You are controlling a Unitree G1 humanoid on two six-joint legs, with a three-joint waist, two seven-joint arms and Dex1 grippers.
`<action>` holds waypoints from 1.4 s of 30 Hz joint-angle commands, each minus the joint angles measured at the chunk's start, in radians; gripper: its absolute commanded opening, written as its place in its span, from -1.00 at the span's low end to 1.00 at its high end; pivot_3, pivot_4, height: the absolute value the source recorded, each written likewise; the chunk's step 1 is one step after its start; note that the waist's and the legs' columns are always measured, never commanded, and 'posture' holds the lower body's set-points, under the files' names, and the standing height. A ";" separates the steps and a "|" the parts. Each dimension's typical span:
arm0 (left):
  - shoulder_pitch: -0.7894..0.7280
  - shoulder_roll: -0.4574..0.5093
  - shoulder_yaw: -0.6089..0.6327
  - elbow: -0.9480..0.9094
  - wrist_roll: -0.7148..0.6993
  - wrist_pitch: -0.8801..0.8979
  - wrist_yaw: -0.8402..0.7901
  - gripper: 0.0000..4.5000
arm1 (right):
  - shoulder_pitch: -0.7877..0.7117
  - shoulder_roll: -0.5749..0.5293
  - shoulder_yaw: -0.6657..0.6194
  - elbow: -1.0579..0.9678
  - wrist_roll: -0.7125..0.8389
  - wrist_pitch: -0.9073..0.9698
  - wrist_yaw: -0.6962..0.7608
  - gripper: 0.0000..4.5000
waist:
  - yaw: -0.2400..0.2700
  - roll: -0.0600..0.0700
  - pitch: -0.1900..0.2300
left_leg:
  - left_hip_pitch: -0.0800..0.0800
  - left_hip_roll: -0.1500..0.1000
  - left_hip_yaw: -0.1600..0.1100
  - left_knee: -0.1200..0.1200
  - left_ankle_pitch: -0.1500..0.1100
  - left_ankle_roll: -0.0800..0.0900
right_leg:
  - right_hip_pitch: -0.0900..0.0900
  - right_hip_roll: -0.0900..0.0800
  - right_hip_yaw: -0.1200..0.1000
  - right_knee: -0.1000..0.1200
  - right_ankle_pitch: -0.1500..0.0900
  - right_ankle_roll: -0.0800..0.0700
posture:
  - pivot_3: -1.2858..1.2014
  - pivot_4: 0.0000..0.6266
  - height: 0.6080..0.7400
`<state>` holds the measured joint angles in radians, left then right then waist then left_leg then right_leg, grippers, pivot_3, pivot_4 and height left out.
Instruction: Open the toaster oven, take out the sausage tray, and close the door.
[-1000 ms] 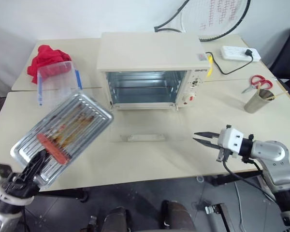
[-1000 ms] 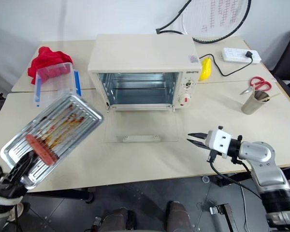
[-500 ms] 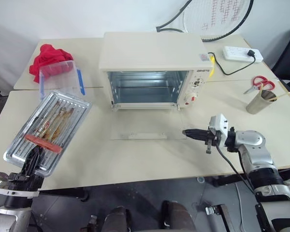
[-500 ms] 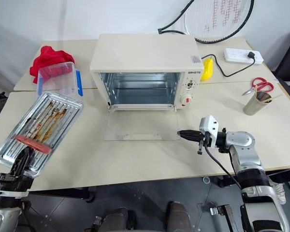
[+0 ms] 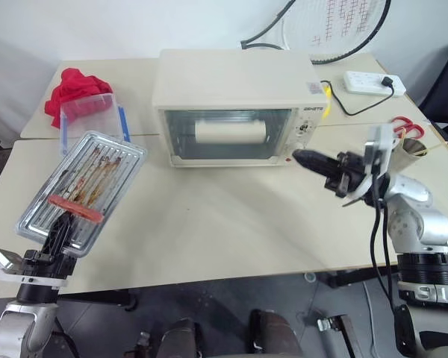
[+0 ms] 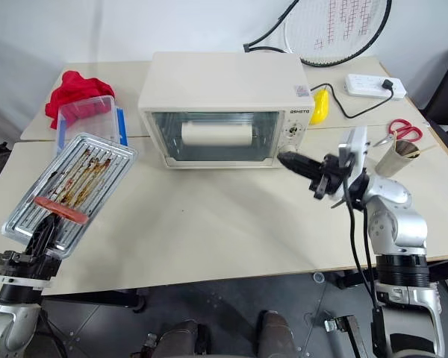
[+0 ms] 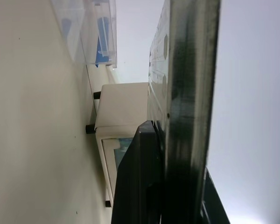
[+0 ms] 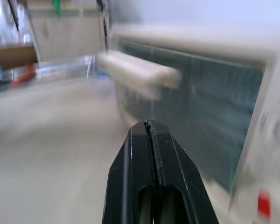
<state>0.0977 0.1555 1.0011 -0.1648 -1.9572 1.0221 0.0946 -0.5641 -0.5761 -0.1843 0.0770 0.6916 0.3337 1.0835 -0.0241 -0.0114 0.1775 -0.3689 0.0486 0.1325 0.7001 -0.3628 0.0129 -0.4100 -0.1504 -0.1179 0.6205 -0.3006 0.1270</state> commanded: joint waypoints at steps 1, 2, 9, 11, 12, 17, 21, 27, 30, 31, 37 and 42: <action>0.029 0.020 -0.006 -0.059 -0.015 0.025 -0.027 -1.00 | -0.021 -0.004 -0.054 -0.098 0.078 0.081 -0.067 -0.99 | 0.003 0.000 0.000 | 0.000 0.000 0.000 0.000 0.000 0.000 | 0.000 0.000 0.000 0.000 0.000 0.000 | 0.03 -0.52 1.00; 0.035 0.022 -0.011 -0.064 -0.015 0.029 -0.033 -1.00 | -0.017 -0.009 -0.056 -0.114 0.083 0.095 -0.074 -0.99 | 0.005 0.000 0.000 | 0.000 0.000 0.000 -0.001 0.000 0.000 | 0.000 0.000 0.000 0.000 0.000 0.000 | 0.03 -0.52 1.00; 0.126 0.285 -0.160 0.003 -0.015 0.196 -0.189 -1.00 | 0.321 -0.195 -0.126 -0.419 0.070 0.124 0.031 -0.65 | 0.049 -0.001 -0.001 | -0.002 -0.001 -0.002 -0.002 -0.002 0.000 | -0.002 0.001 0.000 -0.002 0.000 -0.001 | 0.03 -0.52 1.00; 0.121 0.364 -0.227 0.039 -0.015 0.233 -0.232 -1.00 | 0.447 -0.228 -0.161 -0.460 0.041 0.083 0.072 -0.35 | 0.049 -0.001 -0.001 | -0.002 -0.001 -0.001 -0.001 -0.002 0.000 | -0.001 0.001 0.000 -0.003 0.000 -0.001 | 0.03 -0.52 1.00; 0.105 0.401 -0.268 0.056 -0.015 0.246 -0.241 -1.00 | 0.508 -0.241 -0.181 -0.470 0.014 0.047 0.098 -0.18 | 0.051 0.000 -0.001 | -0.001 -0.001 0.001 -0.001 -0.002 0.000 | 0.000 0.001 0.002 -0.004 0.000 -0.001 | 0.03 -0.52 1.00; -0.062 0.482 -0.465 0.134 -0.015 0.248 -0.222 -1.00 | 0.649 -0.244 -0.286 -0.483 0.002 0.004 0.080 0.58 | 0.045 0.000 -0.002 | 0.003 -0.001 0.003 0.000 -0.002 0.000 | 0.001 0.001 0.007 -0.004 0.001 0.000 | 0.03 -0.52 1.00; -0.210 0.496 -0.622 0.193 -0.015 0.244 -0.171 -1.00 | 0.732 -0.236 -0.347 -0.518 0.010 0.005 0.063 0.99 | 0.048 0.000 -0.002 | 0.003 -0.001 0.003 -0.001 -0.002 0.000 | 0.000 0.001 0.007 -0.001 0.001 0.000 | 0.03 -0.52 1.00; -0.557 0.405 -0.888 0.401 0.115 0.265 -0.087 -1.00 | 0.867 -0.209 -0.456 -0.628 0.035 0.023 -0.001 0.99 | 0.070 0.000 -0.002 | 0.000 -0.003 0.005 0.000 -0.001 0.001 | 0.001 0.001 0.006 -0.002 0.001 0.001 | 0.03 -0.52 1.00; -0.646 0.352 -0.932 0.491 0.194 0.303 -0.132 -1.00 | 0.949 -0.186 -0.503 -0.695 0.050 0.033 -0.027 0.99 | 0.071 -0.001 -0.003 | 0.001 -0.003 0.010 0.000 0.000 0.001 | 0.001 0.001 0.007 -0.003 0.002 0.003 | 0.03 -0.52 1.00; -0.668 0.331 -0.944 0.514 0.228 0.308 -0.142 -1.00 | 0.975 -0.178 -0.519 -0.716 0.054 0.036 -0.035 0.99 | 0.069 -0.001 -0.003 | 0.001 -0.003 0.011 -0.001 0.000 0.001 | 0.001 0.002 0.007 -0.003 0.002 0.003 | 0.03 -0.52 1.00; -0.753 0.218 -0.978 0.615 0.439 0.315 -0.206 -1.00 | 1.087 -0.140 -0.584 -0.810 0.091 0.051 -0.082 0.99 | 0.064 -0.001 -0.003 | 0.001 -0.003 0.011 -0.001 0.000 0.001 | 0.001 0.003 0.007 -0.005 0.002 0.003 | 0.03 -0.52 1.00; -0.775 0.180 -0.959 0.642 0.569 0.335 -0.260 -1.00 | 1.122 -0.134 -0.594 -0.840 0.107 0.055 -0.104 0.99 | 0.077 0.000 -0.004 | 0.003 -0.003 0.011 0.000 0.000 0.001 | 0.004 0.002 0.007 -0.009 0.003 0.005 | 0.03 -0.52 1.00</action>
<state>-0.6811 0.3481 0.0518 0.4516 -1.4382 1.3392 -0.1412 0.5425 -0.7190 -0.7510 -0.7291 0.7776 0.3931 0.9869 0.0529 -0.0115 0.1738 -0.3661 0.0453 0.1434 0.6996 -0.3628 0.0143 -0.4057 -0.1485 -0.1109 0.6119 -0.2972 0.1316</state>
